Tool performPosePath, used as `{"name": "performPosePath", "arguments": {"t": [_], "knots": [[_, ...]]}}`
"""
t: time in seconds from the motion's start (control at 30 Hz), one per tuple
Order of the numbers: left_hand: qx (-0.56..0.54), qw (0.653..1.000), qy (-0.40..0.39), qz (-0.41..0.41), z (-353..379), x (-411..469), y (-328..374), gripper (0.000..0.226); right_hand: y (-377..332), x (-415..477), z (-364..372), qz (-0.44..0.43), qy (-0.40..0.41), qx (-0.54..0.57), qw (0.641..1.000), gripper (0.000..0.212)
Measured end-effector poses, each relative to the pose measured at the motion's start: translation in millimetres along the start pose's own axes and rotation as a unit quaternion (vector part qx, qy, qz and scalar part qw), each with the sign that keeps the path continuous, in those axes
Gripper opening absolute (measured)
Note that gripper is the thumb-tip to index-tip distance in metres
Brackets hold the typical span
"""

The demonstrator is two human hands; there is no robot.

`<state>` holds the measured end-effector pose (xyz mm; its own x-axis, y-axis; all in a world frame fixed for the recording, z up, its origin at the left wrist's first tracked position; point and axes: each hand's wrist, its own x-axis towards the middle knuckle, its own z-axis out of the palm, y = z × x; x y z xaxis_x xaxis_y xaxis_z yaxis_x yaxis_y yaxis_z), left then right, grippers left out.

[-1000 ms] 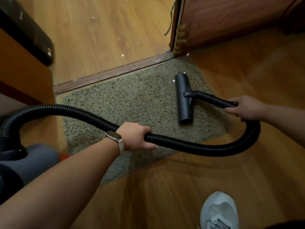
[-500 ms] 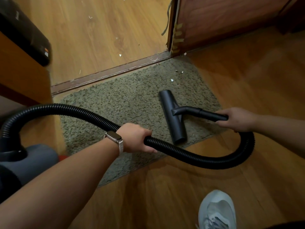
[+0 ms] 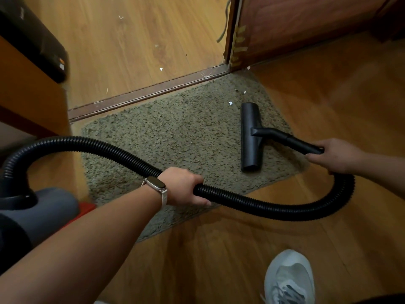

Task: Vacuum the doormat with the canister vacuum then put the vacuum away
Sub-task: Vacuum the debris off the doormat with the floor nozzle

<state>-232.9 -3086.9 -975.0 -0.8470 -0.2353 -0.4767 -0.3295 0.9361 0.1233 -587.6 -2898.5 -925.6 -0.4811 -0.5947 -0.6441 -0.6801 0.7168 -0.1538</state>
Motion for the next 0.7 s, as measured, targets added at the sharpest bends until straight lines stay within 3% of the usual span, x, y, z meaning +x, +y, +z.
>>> {"name": "performPosePath", "arguments": {"t": [0.3, 0.7], "knots": [[0.028, 0.999, -0.002, 0.021, 6.3, -1.6, -9.4, 0.064, -52.8, -11.5, 16.6, -0.097, -0.043, -0.062, 0.992, 0.024], [-0.002, 1.0, 0.009, -0.008, -2.4, 3.1, -2.8, 0.057, -8.3, -2.2, -5.4, 0.002, 0.001, -0.006, 1.0, 0.045]]}}
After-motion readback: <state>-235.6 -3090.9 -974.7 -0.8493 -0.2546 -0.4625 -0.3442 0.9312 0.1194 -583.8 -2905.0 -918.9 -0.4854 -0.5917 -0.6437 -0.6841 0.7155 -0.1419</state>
